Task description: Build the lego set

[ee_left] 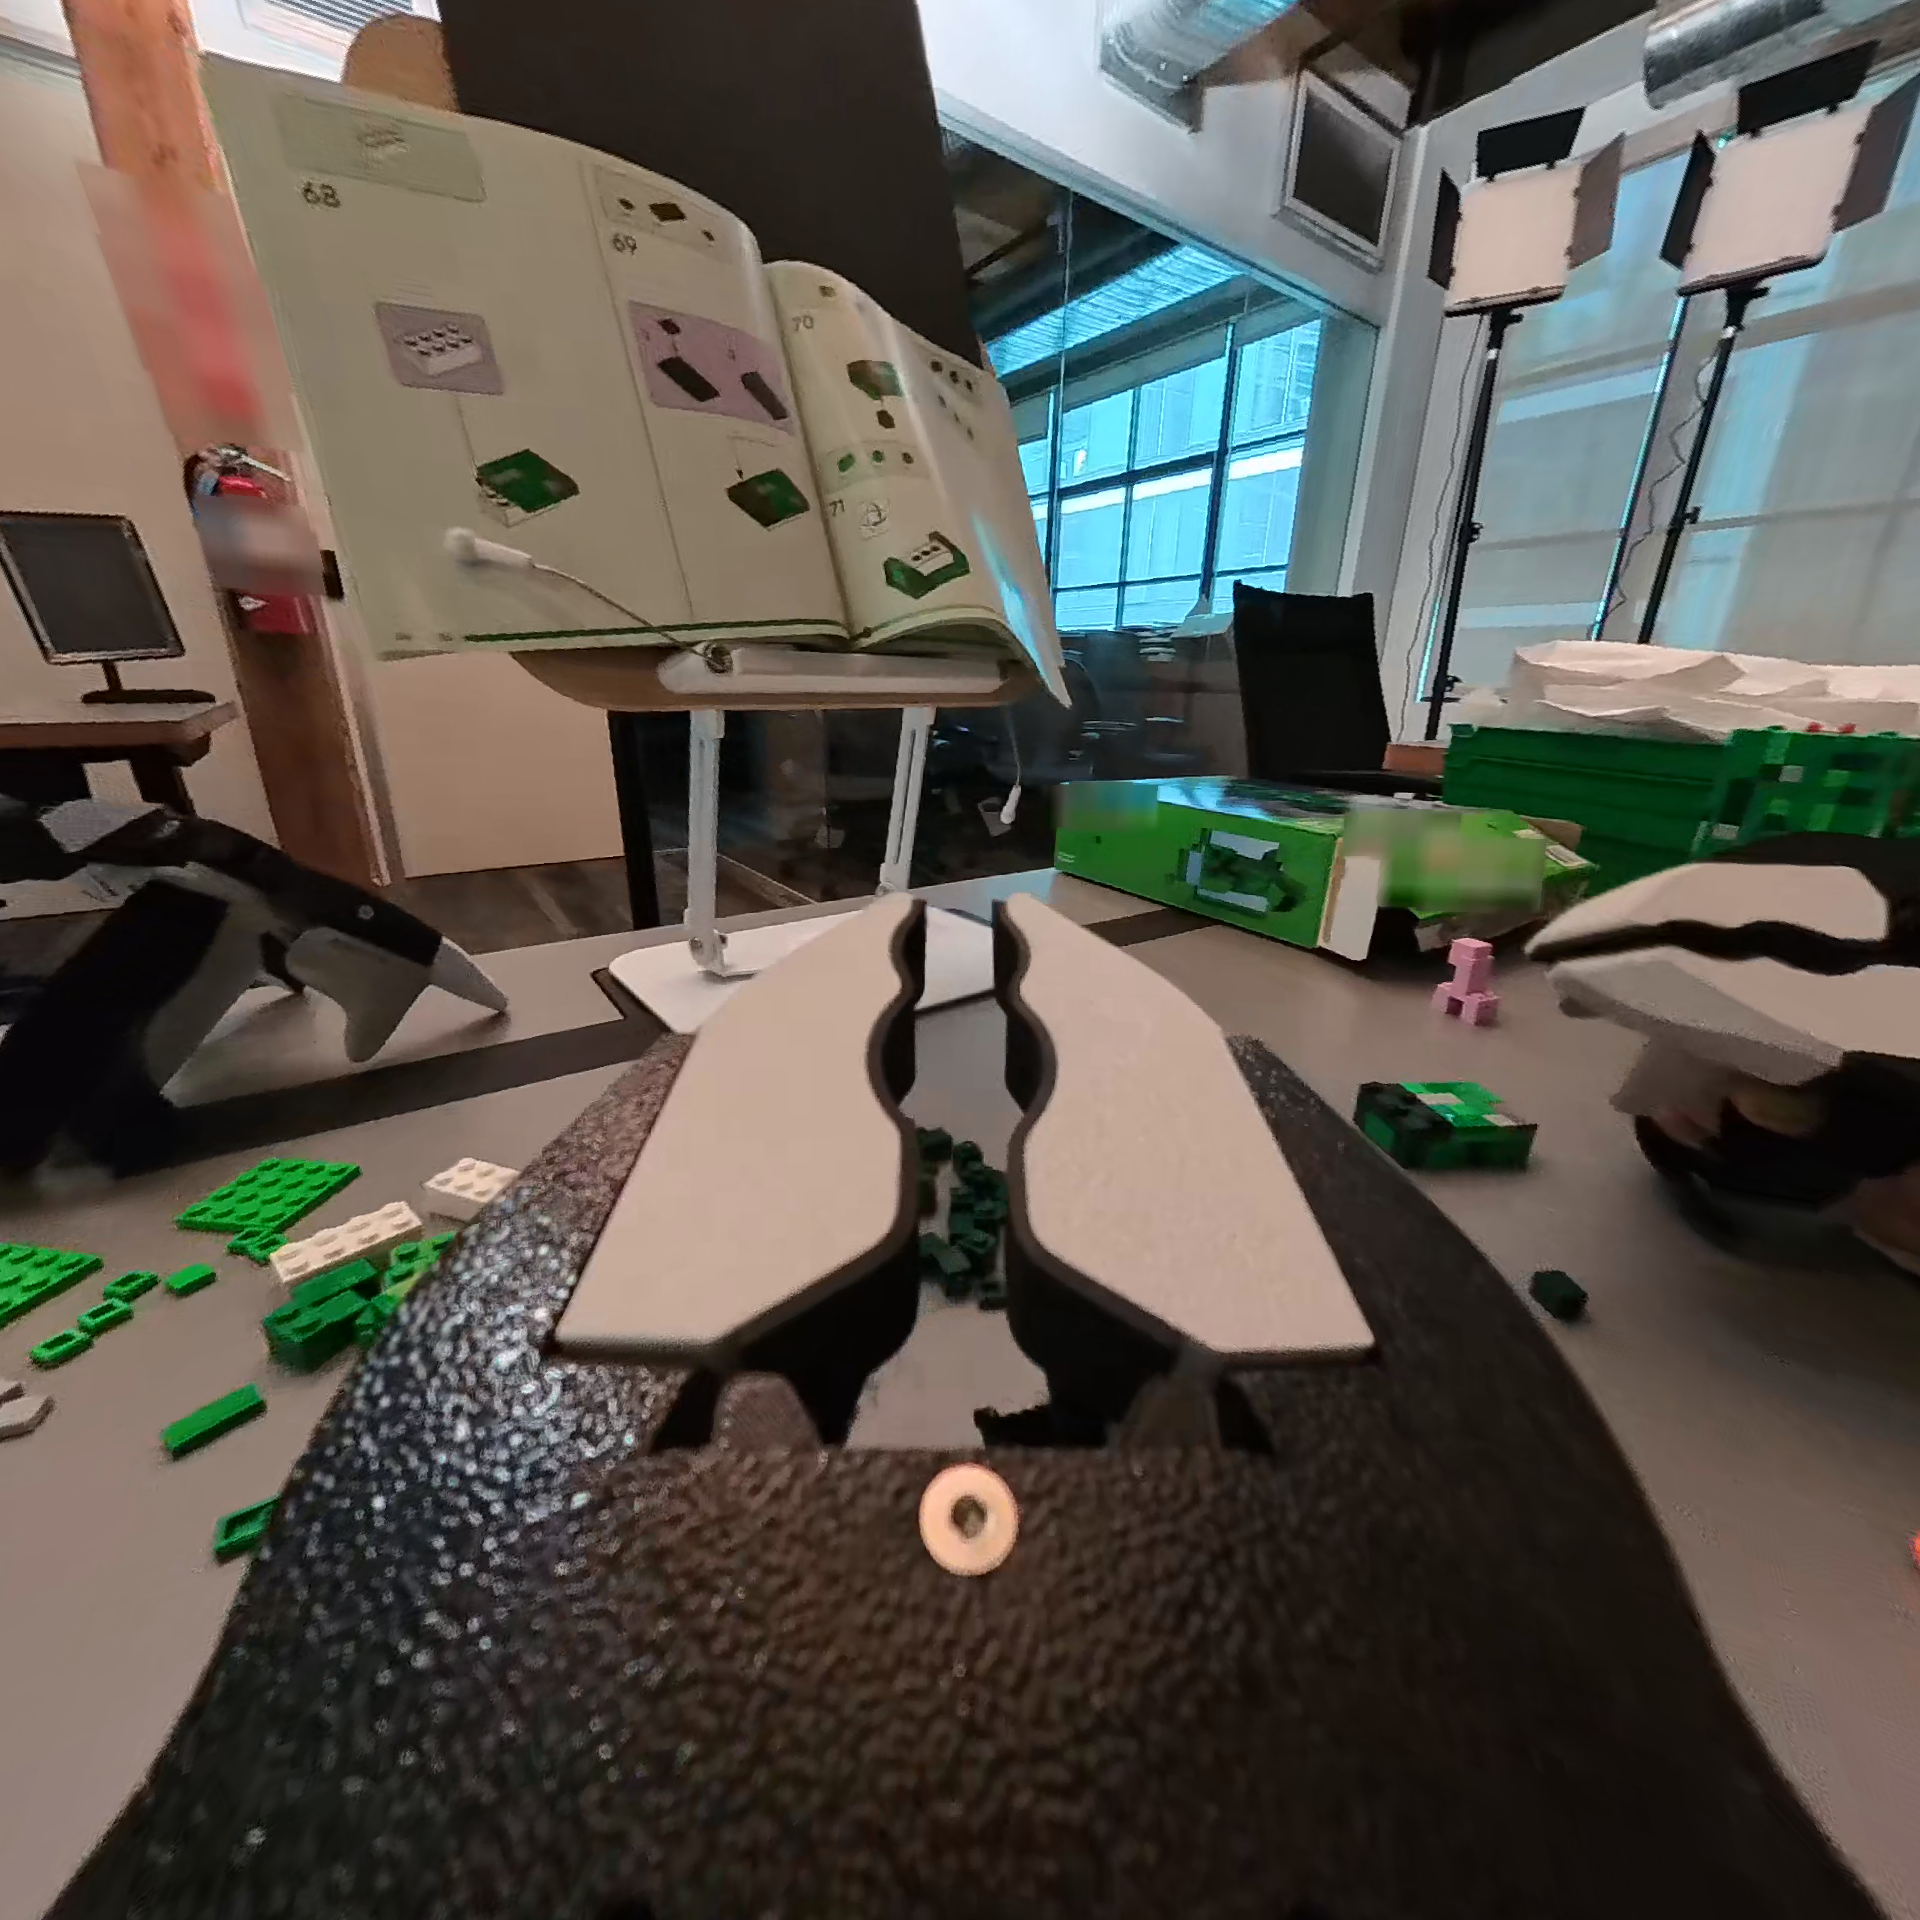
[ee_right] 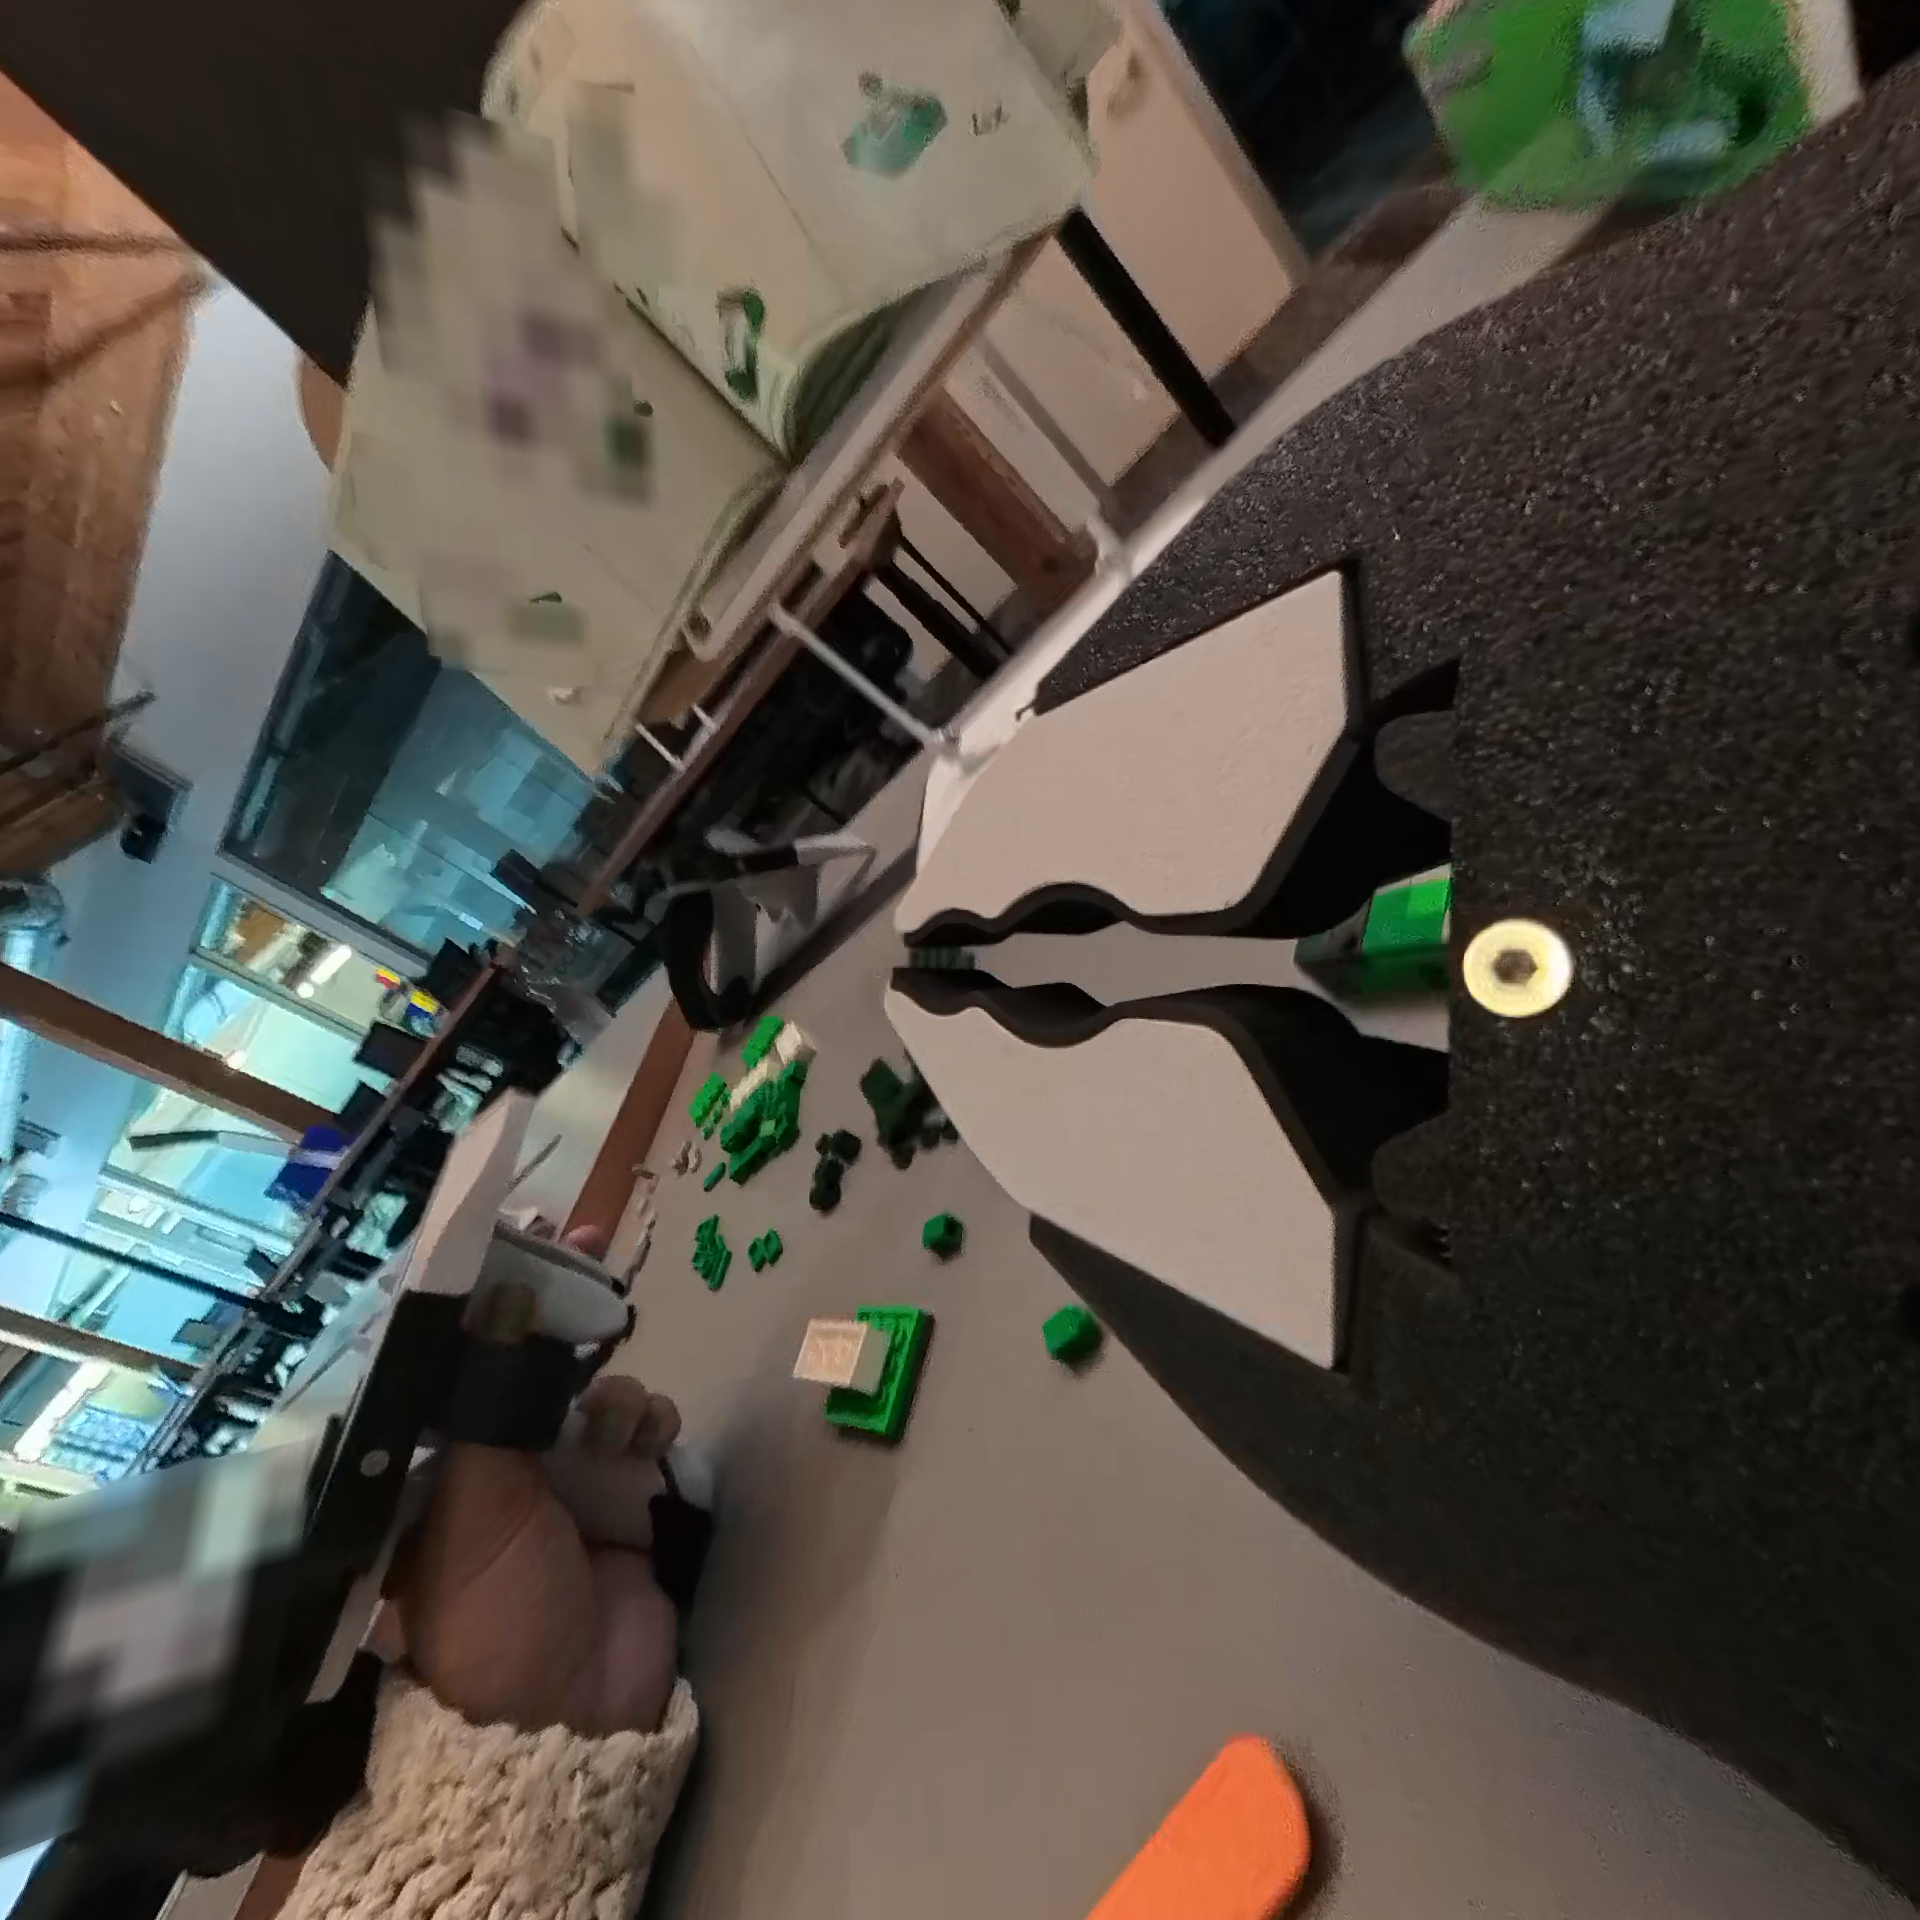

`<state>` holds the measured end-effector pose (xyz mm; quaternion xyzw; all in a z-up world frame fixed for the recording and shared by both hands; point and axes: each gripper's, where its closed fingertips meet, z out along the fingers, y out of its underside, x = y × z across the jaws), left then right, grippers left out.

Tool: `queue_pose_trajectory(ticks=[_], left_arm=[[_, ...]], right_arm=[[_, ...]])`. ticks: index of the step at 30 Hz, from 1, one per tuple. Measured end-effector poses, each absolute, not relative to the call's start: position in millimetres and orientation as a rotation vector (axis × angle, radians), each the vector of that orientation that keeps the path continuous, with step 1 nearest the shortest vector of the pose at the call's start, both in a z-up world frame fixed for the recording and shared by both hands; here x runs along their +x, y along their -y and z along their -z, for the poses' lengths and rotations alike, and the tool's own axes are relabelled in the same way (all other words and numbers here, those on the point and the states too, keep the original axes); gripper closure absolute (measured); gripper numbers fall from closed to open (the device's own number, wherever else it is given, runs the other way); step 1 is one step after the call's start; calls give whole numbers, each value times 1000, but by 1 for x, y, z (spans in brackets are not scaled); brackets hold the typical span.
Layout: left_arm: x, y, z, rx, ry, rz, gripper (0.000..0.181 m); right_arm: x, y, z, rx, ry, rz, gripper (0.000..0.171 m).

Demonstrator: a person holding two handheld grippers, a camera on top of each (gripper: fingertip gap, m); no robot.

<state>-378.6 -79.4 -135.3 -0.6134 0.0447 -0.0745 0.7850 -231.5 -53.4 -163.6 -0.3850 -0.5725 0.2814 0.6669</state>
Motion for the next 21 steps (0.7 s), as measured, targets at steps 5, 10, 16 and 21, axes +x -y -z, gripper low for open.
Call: queue_pose_trajectory(ticks=[5,10,16,21], left_arm=[[-382,78,135,-1320,-89,117,170],[-402,80,134,-1324,-92,4,173],[-428,83,134,-1326,-33,-42,174],[-420,80,135,-1337,-78,-59,175]], right_arm=[[-279,102,197,-1250,1615,-931,143],[-321,114,232,-1349,1855,-802,143],[-340,117,242,-1504,1879,-848,147],[-338,115,251,-1511,1913,-745,148]])
